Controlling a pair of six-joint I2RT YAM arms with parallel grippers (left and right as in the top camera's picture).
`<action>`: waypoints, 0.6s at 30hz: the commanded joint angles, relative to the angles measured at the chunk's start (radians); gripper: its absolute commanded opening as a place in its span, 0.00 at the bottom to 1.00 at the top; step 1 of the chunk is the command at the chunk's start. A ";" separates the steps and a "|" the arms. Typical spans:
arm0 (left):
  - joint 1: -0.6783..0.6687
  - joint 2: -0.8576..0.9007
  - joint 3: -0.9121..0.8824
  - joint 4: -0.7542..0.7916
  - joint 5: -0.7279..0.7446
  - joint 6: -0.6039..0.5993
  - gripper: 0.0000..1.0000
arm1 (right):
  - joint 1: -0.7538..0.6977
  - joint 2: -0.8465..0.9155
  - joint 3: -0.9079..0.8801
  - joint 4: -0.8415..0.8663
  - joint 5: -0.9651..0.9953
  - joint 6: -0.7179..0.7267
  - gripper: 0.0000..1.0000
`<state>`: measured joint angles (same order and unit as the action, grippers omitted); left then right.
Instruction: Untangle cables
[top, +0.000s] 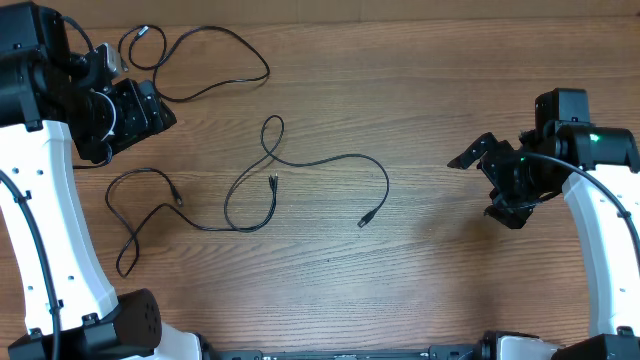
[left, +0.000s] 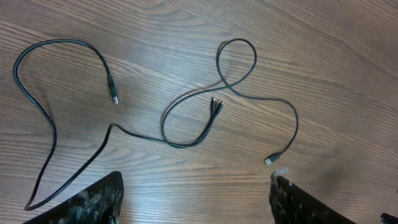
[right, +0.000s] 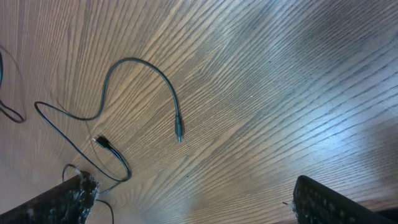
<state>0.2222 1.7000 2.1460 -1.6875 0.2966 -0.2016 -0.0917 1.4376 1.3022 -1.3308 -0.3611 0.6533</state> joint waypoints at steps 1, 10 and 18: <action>-0.002 0.003 -0.005 -0.002 0.010 0.022 0.75 | -0.005 0.001 0.006 0.002 0.005 -0.008 1.00; -0.002 0.007 -0.006 -0.002 -0.160 0.003 1.00 | -0.005 0.001 0.006 0.002 0.005 -0.008 1.00; -0.002 0.008 -0.088 0.001 -0.360 -0.093 1.00 | -0.005 0.001 0.006 0.002 0.005 -0.008 1.00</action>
<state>0.2222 1.7000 2.1029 -1.6875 -0.0002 -0.2634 -0.0921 1.4376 1.3022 -1.3308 -0.3614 0.6529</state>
